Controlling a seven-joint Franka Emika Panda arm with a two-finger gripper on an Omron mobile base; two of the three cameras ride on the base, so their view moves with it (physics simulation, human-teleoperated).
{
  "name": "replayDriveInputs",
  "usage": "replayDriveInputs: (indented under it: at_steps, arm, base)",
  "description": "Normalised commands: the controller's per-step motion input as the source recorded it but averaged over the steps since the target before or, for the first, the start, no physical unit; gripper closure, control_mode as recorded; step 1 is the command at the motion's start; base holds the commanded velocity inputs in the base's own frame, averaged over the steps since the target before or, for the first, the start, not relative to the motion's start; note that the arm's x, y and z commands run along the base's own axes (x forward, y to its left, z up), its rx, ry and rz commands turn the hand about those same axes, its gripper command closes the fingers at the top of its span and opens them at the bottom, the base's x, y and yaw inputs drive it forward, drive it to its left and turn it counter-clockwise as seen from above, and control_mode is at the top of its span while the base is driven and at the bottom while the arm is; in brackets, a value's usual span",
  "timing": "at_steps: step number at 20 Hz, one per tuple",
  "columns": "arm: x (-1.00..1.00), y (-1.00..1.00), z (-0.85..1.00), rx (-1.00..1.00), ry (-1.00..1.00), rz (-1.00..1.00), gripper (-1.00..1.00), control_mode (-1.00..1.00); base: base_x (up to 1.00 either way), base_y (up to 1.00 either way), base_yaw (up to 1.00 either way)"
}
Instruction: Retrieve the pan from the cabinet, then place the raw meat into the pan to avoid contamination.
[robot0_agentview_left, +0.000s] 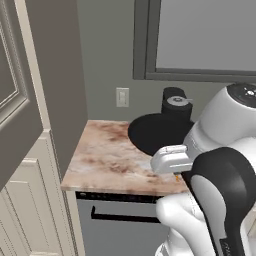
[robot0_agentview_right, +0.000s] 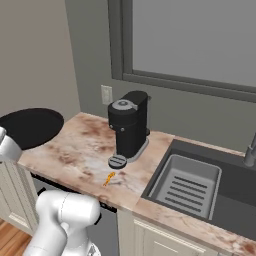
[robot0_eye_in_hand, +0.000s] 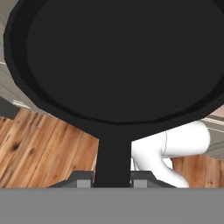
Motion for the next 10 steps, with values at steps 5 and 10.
replayDriveInputs:
  at_steps: [5, 10]
  arm:
    - [0.22, 0.01, -0.10, 0.00, 0.04, 0.02, 1.00, -1.00]
    - [0.27, 0.00, -0.05, 0.00, 0.02, 0.00, 1.00, -1.00]
  base:
    - [0.00, 0.00, 0.00]
    - [0.00, 0.00, 0.00]
